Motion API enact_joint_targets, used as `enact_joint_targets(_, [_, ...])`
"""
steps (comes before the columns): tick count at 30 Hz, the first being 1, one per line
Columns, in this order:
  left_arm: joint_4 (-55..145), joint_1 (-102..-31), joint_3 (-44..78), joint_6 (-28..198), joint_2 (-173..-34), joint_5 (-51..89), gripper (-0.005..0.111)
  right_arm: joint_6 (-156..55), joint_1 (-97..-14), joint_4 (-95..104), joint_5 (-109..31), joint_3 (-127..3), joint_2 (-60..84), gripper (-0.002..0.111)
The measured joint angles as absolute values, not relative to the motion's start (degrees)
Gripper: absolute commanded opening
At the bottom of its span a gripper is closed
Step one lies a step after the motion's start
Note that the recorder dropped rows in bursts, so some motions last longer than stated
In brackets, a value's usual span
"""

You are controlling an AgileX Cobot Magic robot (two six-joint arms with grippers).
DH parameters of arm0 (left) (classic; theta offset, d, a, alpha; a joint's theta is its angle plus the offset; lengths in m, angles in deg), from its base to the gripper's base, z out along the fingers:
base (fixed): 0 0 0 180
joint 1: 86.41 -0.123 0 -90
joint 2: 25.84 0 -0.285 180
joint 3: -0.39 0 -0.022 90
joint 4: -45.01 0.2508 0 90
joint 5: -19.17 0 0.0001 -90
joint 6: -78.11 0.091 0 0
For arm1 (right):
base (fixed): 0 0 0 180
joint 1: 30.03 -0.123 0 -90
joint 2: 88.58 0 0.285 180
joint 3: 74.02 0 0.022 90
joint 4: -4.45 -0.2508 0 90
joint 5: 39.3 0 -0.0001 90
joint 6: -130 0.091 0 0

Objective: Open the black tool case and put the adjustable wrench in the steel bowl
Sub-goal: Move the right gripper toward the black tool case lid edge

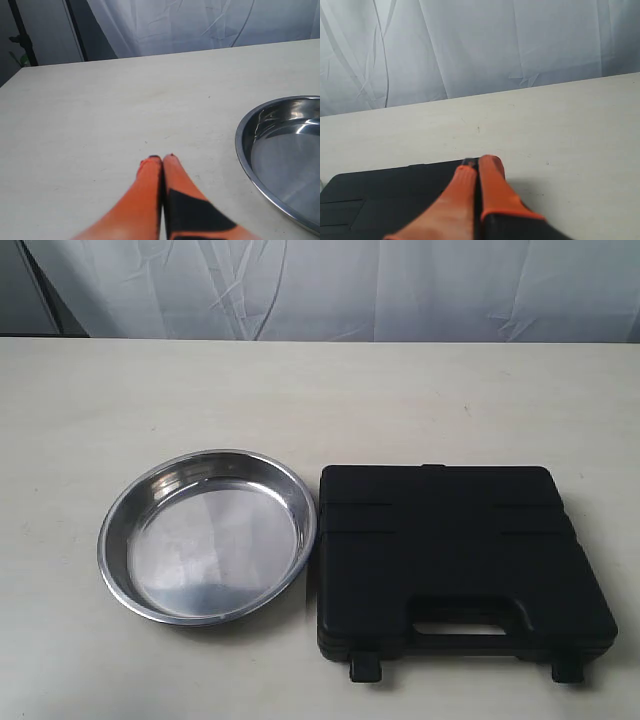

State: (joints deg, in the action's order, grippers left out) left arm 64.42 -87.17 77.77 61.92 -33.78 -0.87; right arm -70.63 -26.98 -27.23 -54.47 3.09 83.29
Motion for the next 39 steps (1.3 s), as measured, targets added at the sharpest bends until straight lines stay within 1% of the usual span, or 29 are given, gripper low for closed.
enact_joint_targets(10, [64.4,-87.2,77.8,61.9,-33.8,-0.9,0.0,-70.8,-27.0,-27.2,-54.5,3.1,83.3,-0.001])
enact_joint_targets(13, [64.4,-87.2,77.8,61.9,-33.8,-0.9,0.0,-70.3,-27.0,-29.2,-51.4,3.1,83.3,-0.001])
enact_joint_targets(17, [64.4,-87.2,77.8,61.9,-33.8,-0.9,0.0,-65.1,-27.0,-49.8,-44.8,3.1,83.3,-0.001])
enact_joint_targets(21, [64.4,-87.2,77.8,61.9,-33.8,-0.9,0.0,-63.4,-27.0,-71.3,-33.9,3.1,83.3,-0.001])
enact_joint_targets(23, [64.4,-87.2,77.8,61.9,-33.8,-0.9,0.0,-62.9,-27.0,-77.2,-29.3,3.1,83.3,-0.001])
enact_joint_targets(26, [64.4,-87.2,77.8,61.9,-33.8,-0.9,0.0,-62.7,-27.0,-79.0,-25.9,1.1,83.3,-0.001])
enact_joint_targets(28, [64.4,-87.2,77.8,61.9,-33.8,-0.9,0.0,-62.7,-27.0,-73.2,-25.3,-1.6,83.3,-0.001])
enact_joint_targets(31, [64.4,-87.2,77.8,61.9,-33.8,-0.9,0.0,-62.8,-27.0,-52.0,-24.6,-8.9,82.5,-0.001])
enact_joint_targets(33, [64.4,-87.2,77.8,61.9,-33.8,-0.9,0.0,-62.9,-27.0,-35.3,-26.4,-14.7,78.8,-0.001])
enact_joint_targets(36, [64.4,-87.2,77.8,61.9,-33.8,-0.9,0.0,-63.1,-27.0,-17.9,-37.1,-24.1,69.0,-0.001])
enact_joint_targets(39, [64.4,-87.2,77.8,61.9,-33.8,-0.9,0.0,-64.1,-27.0,-6.1,-52.9,-33.8,55.1,-0.001])
